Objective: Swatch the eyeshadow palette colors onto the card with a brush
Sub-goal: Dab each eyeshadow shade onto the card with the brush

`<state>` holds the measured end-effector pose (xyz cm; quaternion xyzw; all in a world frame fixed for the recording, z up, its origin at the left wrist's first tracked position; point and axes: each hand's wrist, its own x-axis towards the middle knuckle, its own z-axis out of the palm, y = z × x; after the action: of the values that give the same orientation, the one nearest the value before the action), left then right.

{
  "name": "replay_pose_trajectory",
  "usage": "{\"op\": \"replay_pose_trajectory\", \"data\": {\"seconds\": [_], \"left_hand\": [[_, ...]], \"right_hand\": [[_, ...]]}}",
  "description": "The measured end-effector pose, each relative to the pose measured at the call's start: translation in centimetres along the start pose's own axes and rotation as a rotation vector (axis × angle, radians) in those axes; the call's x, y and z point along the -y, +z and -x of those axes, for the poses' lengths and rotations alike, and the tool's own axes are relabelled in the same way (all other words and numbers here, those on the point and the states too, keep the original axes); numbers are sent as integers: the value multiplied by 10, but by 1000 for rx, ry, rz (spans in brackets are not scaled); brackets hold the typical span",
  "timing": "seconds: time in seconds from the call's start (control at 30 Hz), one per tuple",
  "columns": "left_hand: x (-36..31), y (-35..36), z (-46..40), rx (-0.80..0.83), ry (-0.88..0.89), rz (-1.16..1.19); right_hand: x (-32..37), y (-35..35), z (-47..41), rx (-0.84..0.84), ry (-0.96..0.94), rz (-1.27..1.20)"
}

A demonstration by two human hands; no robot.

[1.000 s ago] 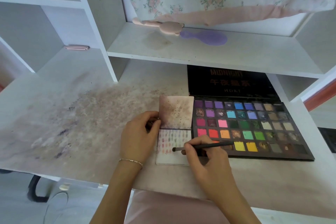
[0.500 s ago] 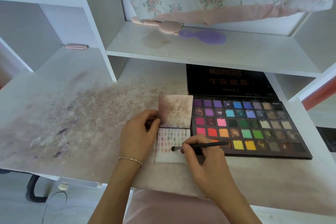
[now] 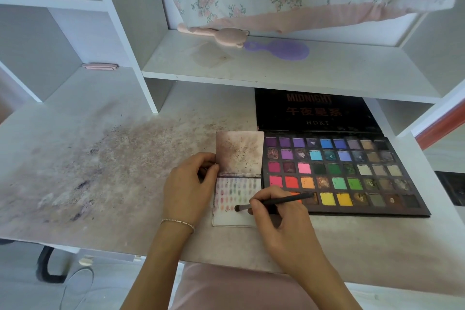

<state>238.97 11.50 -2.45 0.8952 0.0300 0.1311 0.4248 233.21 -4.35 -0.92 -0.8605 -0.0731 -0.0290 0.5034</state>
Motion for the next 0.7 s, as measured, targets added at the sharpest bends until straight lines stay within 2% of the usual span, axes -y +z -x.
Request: {"op": "replay_pose_trajectory", "data": {"seconds": [0.7], "left_hand": [[-2,-1,1,1,3,10]], "right_hand": [[-1,-1,0,2,-39,5]]}}
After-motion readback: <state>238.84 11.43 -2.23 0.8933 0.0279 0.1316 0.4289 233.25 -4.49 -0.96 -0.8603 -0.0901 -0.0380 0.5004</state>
